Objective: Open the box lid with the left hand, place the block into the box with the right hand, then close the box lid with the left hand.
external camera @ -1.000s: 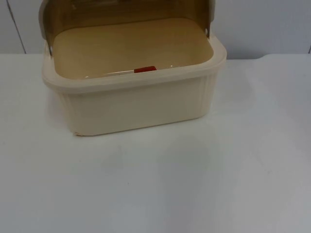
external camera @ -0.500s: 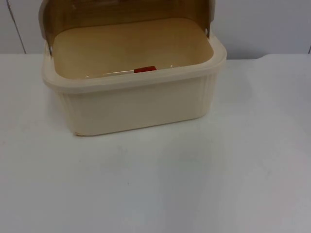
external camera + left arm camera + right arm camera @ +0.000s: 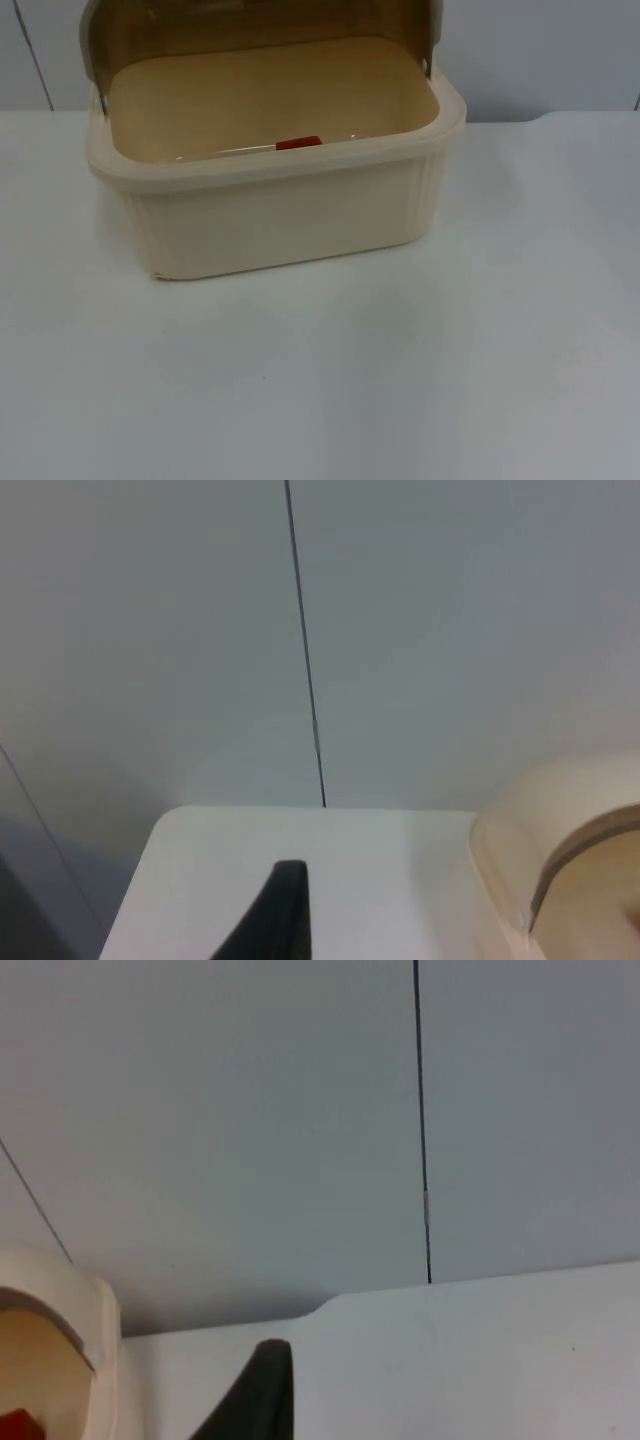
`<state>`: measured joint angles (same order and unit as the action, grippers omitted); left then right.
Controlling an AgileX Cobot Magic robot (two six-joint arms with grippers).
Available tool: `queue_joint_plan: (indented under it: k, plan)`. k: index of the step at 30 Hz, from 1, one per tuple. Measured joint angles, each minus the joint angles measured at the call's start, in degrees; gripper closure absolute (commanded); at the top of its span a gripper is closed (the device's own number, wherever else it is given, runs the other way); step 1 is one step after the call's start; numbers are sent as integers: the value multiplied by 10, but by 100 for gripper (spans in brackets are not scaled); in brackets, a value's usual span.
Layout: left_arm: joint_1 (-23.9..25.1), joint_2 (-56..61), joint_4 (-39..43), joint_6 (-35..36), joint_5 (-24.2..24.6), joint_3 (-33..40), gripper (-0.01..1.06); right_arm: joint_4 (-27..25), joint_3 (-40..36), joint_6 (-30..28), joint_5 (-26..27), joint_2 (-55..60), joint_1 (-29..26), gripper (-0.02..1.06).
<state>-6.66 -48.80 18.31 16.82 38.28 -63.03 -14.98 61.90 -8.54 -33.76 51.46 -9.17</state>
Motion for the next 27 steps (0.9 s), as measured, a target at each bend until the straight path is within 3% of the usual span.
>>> queue_joint_plan:
  k: [7, 12, 18, 24, 27]
  plan:
    - [0, -14, -17, -17, 4, 0, 0, 12, 0, -1, -17, 2, 0, 0]
    - [0, -42, -61, -68, -2, 0, 0, 16, 0, -1, -25, 3, 0, 0]
    - [0, -85, -84, -121, -49, -2, 0, 31, 0, -1, -30, 4, 0, 0]
    - [-36, -214, -96, -223, -78, -86, 0, 35, 0, -1, -30, 4, 0, 0]
    - [-57, -293, -96, -287, -123, -160, 0, 36, 0, 0, -30, 4, 0, 0]
